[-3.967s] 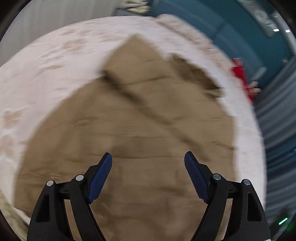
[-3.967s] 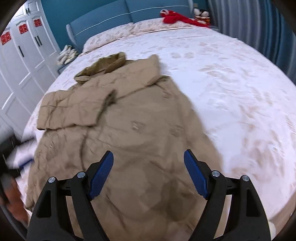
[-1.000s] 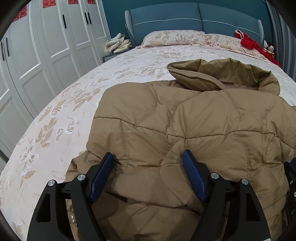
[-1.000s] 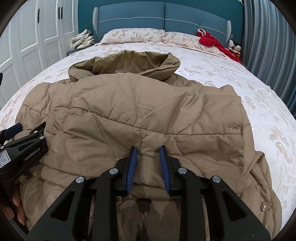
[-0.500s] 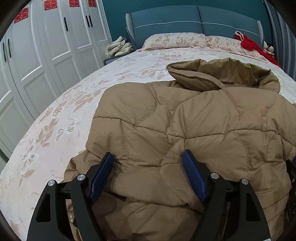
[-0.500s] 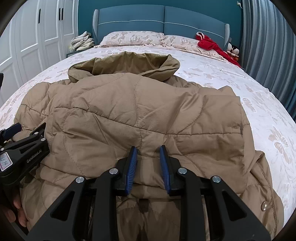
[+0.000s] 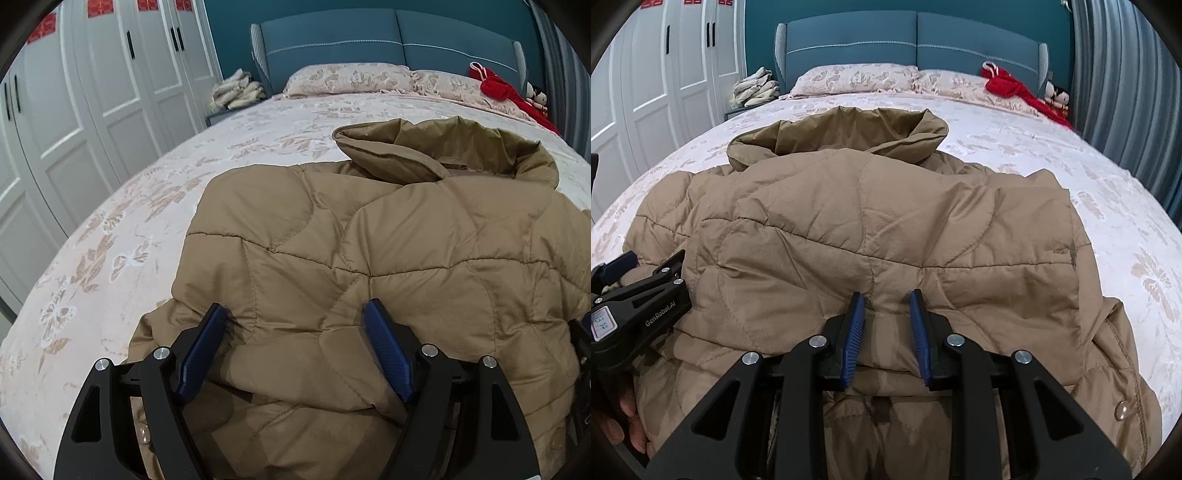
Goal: Fold large clothes
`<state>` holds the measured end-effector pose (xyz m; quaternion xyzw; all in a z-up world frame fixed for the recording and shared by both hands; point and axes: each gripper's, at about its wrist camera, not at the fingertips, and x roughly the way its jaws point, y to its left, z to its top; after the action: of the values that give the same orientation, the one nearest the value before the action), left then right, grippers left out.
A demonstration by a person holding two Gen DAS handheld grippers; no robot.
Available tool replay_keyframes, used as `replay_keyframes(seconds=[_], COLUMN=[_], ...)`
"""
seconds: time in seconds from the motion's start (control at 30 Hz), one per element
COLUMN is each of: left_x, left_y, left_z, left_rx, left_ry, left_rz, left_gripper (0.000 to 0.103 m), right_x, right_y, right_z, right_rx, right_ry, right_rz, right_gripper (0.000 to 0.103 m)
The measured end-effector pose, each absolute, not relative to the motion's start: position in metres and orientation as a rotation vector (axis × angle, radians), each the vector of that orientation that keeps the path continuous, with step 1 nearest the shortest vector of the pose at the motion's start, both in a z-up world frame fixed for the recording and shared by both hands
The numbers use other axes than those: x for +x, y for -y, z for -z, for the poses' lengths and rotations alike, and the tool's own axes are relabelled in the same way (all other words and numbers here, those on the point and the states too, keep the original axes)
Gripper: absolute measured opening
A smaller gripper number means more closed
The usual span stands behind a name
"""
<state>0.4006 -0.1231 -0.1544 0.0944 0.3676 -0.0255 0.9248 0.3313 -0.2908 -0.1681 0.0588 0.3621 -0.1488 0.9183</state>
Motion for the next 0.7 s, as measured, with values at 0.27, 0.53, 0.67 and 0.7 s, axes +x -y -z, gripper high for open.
replay_keyframes(seconds=[0.27,0.53,0.67,0.7], left_x=[0.437,0.527,0.549,0.551], left_y=[0.082,0.133,0.159,0.163], left_z=[0.083,0.085,0.101,0.104], left_rx=[-0.173,-0.316,-0.263,-0.247], left_ry=[-0.91,-1.091,-1.148,-1.161], left_rz=[0.248,0.287,0.304,0.314], left_gripper=[0.079,0.079,0.061,0.051], right_x=[0.325,0.42,0.453,0.458], right_y=[0.327,0.404,0.411,0.41], right_z=[0.106,0.104,0.135,0.14], right_rx=[0.329,0.763,0.9,0.917], right_ry=[-0.783,-0.776,-0.843,-0.847], right_rz=[0.135,0.13,0.121,0.11], right_gripper=[0.069,0.066,0.033,0.021])
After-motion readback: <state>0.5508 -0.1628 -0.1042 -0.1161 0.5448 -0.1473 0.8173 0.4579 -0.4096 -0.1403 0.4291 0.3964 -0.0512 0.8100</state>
